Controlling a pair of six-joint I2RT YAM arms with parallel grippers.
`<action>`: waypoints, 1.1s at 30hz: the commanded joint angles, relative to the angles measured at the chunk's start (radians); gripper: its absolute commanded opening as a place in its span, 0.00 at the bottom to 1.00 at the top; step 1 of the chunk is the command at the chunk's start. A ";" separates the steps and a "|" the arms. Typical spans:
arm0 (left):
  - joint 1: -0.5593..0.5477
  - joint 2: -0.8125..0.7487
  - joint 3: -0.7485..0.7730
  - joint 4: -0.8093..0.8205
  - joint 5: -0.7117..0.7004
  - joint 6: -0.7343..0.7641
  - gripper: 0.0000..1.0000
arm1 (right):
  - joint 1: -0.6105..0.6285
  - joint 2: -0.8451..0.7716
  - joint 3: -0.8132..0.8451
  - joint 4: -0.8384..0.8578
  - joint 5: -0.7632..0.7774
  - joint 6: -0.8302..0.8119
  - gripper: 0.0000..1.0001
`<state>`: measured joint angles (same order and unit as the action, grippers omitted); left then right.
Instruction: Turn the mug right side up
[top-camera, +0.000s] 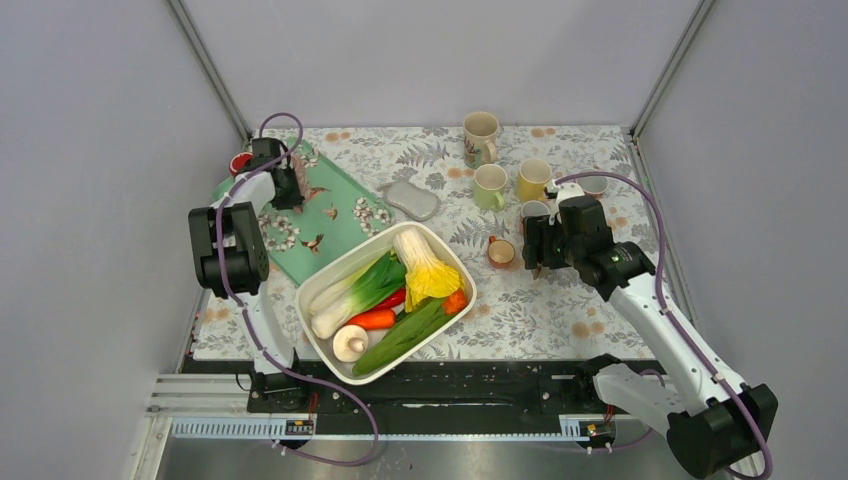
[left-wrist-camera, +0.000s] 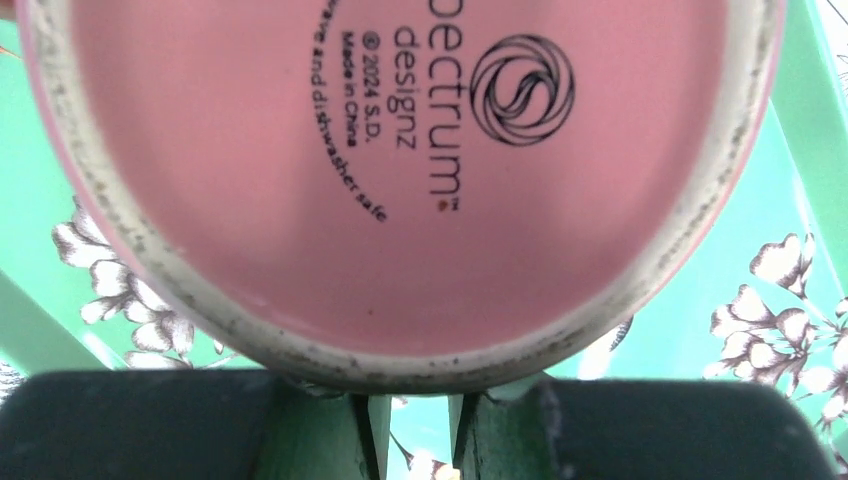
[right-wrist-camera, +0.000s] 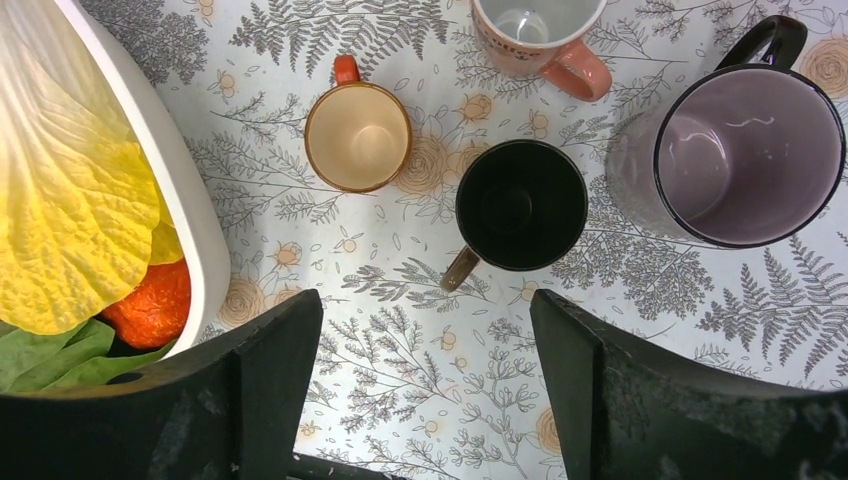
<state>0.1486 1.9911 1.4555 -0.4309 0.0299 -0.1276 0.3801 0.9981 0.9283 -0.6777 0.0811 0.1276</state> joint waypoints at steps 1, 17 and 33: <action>0.004 -0.063 0.010 0.034 0.033 0.016 0.00 | 0.000 -0.029 0.019 0.007 -0.045 -0.004 0.86; -0.077 -0.402 -0.015 -0.054 0.494 -0.067 0.00 | 0.226 0.292 0.103 0.765 -0.585 0.443 0.87; -0.126 -0.494 0.012 0.000 0.606 -0.403 0.00 | 0.567 0.532 0.246 0.845 0.112 -0.196 0.88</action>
<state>0.0284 1.6398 1.4075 -0.6170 0.5365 -0.3264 0.8562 1.4849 1.1934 0.0353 -0.1249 0.2291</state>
